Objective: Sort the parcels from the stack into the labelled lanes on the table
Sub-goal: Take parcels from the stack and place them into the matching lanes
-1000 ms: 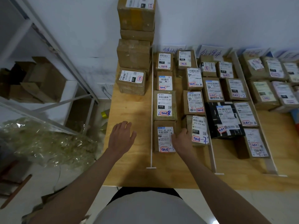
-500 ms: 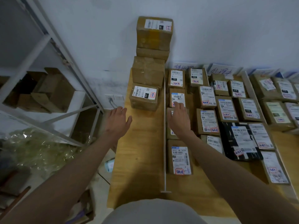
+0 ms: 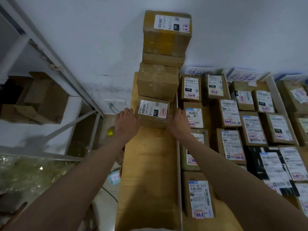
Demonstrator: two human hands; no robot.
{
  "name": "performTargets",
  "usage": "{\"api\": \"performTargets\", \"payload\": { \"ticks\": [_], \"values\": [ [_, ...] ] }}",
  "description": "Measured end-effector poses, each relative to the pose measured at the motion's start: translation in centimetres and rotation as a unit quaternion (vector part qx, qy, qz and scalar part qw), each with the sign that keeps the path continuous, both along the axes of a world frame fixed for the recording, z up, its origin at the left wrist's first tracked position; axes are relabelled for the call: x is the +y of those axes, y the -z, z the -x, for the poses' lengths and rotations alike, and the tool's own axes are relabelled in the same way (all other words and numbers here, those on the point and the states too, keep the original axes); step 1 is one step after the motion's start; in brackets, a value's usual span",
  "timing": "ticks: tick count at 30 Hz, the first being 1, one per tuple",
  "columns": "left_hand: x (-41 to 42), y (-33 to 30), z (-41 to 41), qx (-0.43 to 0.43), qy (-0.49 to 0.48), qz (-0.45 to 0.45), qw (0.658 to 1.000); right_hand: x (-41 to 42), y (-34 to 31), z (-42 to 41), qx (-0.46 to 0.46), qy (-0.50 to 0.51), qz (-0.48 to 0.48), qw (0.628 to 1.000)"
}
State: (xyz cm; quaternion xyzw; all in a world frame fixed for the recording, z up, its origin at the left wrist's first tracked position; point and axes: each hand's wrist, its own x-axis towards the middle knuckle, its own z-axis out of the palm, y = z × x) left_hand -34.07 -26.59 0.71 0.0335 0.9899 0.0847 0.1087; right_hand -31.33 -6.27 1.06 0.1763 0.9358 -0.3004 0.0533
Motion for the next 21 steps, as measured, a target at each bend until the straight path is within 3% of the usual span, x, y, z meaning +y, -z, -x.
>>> {"api": "performTargets", "payload": {
  "ticks": [8, 11, 15, 18, 21],
  "values": [
    [1.6, 3.2, 1.8, -0.081, -0.121, -0.120, 0.982, -0.8, 3.9, 2.5, -0.051, 0.028, 0.128, 0.990],
    [1.6, 3.8, 0.5, -0.081, -0.195, -0.198, 0.957, -1.4, 4.0, 1.1, -0.043, 0.019, 0.162, 0.986],
    [0.5, 4.5, -0.9, -0.085, -0.237, -0.268, 0.930, -2.2, 4.3, -2.6, -0.105, 0.027, 0.220, 0.969],
    [-0.2, 4.7, -1.1, -0.082, -0.230, -0.322, 0.915, -2.5, 4.9, -4.9, -0.134, 0.035, 0.170, 0.976],
    [-0.4, 4.3, -1.6, -0.088, -0.185, -0.327, 0.923, -2.8, 5.1, -5.7, -0.152, 0.040, 0.153, 0.976]
  ]
}}
